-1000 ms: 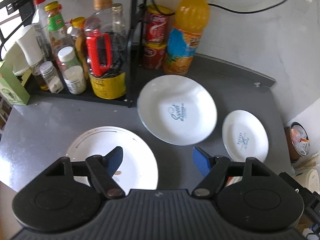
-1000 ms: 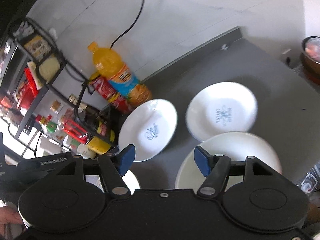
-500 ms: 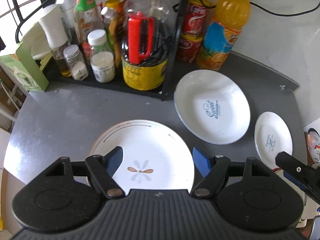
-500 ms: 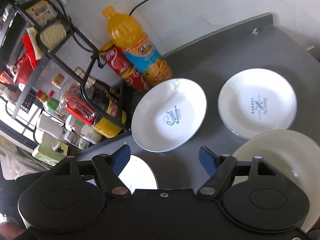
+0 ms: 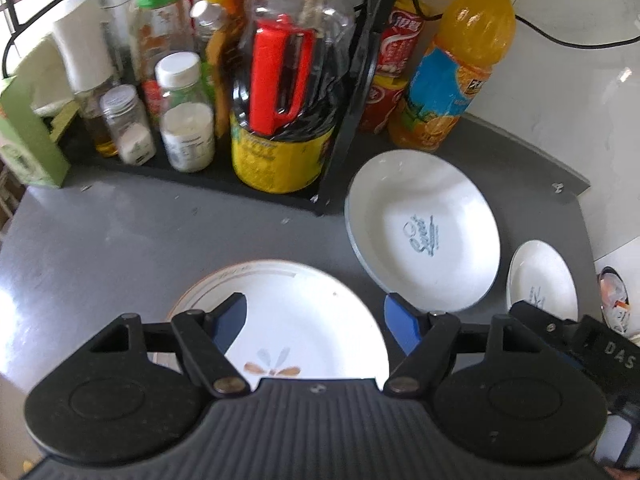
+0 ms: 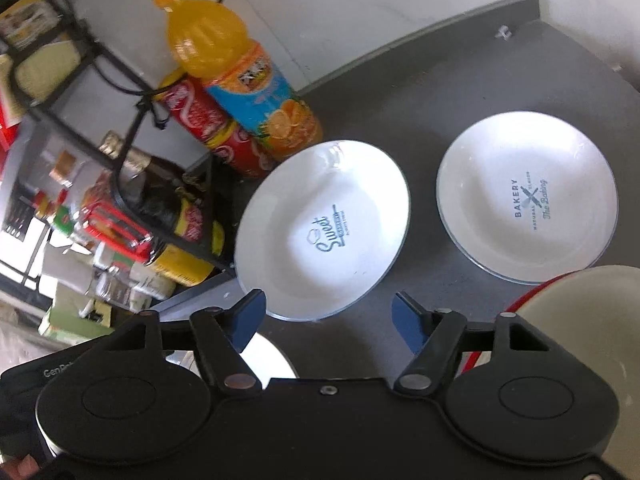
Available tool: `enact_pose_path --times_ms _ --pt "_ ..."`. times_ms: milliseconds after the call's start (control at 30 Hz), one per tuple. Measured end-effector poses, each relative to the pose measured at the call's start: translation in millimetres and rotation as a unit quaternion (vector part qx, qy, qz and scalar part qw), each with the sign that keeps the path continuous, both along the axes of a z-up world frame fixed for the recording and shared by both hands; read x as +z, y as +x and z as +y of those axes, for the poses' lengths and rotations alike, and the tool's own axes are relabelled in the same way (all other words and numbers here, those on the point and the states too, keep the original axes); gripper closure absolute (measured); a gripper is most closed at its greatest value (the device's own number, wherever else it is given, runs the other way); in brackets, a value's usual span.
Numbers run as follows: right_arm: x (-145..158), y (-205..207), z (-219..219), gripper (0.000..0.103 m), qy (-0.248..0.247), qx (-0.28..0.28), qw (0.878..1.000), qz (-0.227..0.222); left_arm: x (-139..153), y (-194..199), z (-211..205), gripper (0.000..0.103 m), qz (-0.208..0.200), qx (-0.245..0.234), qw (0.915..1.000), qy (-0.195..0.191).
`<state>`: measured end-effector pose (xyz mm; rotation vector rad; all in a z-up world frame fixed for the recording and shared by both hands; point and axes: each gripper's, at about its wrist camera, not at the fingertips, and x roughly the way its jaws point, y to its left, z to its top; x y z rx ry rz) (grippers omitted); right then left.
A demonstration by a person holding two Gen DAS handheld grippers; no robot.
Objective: Organize plates and bowls
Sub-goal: 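Move both grippers to the rim of the white 'Sweet' plate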
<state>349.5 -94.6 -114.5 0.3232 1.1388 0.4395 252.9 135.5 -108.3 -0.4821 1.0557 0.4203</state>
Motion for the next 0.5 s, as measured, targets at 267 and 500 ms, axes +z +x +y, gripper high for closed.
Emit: enact_pose_path --times_ms 267,500 --pt "-14.0 29.1 2.3 0.051 -0.007 -0.041 0.999 0.024 -24.4 37.0 7.7 0.039 -0.014 -0.024 0.9995 -0.017" --pt "-35.1 54.1 12.6 0.063 -0.015 -0.077 0.996 0.048 -53.7 64.6 10.1 0.055 -0.004 -0.051 0.9982 -0.031"
